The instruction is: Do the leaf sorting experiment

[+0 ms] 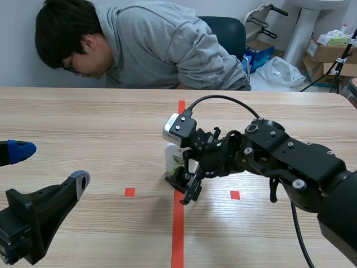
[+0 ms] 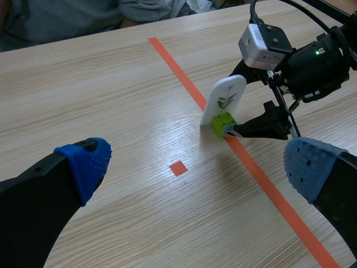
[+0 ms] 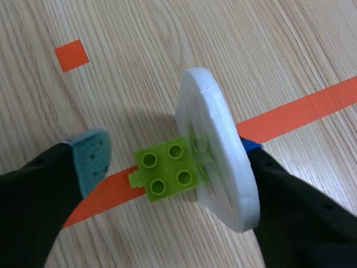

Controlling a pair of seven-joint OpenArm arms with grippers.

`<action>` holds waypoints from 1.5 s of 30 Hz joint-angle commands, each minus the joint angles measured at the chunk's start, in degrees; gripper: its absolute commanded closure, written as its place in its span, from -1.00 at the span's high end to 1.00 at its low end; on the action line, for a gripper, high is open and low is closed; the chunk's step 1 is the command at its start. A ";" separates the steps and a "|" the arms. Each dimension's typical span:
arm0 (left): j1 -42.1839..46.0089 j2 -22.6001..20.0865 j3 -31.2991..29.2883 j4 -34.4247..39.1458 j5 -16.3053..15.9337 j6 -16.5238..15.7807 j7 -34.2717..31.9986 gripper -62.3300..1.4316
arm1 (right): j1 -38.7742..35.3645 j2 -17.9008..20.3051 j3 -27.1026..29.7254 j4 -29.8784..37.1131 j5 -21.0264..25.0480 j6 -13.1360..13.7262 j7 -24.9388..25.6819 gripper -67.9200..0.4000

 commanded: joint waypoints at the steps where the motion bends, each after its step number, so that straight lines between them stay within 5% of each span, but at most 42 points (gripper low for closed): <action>1: -0.17 -0.04 -0.33 1.11 -0.37 -0.13 -0.74 1.00 | 1.42 0.39 0.46 1.33 0.61 -0.07 1.09 -0.16; 13: -0.17 -0.04 -0.33 1.11 -0.37 -0.13 -0.74 1.00 | 1.42 0.39 0.48 1.33 0.63 -0.09 1.31 -0.92; 21: -0.17 -0.04 -0.33 1.11 -0.37 -0.13 -0.74 1.00 | 1.07 0.94 1.95 3.30 3.10 -0.92 -2.86 -0.94; 28: -0.17 -0.04 -0.33 1.11 -0.37 -0.13 -0.72 1.00 | -3.98 7.78 12.74 13.88 11.39 -6.54 -8.98 -0.94; 33: -0.17 -0.04 -0.33 1.11 -0.57 -0.13 -0.76 1.00 | -7.82 12.17 24.61 15.06 18.27 -10.16 -11.65 -0.95; 39: -0.20 -0.04 -0.33 1.11 -0.57 -0.13 -0.98 1.00 | -9.33 14.71 37.51 14.19 19.19 -12.15 -11.80 -0.94; 45: -0.20 -0.02 -0.33 1.11 -0.57 -0.13 -1.01 1.00 | -8.11 17.07 39.21 9.18 19.32 -17.22 -7.93 -0.95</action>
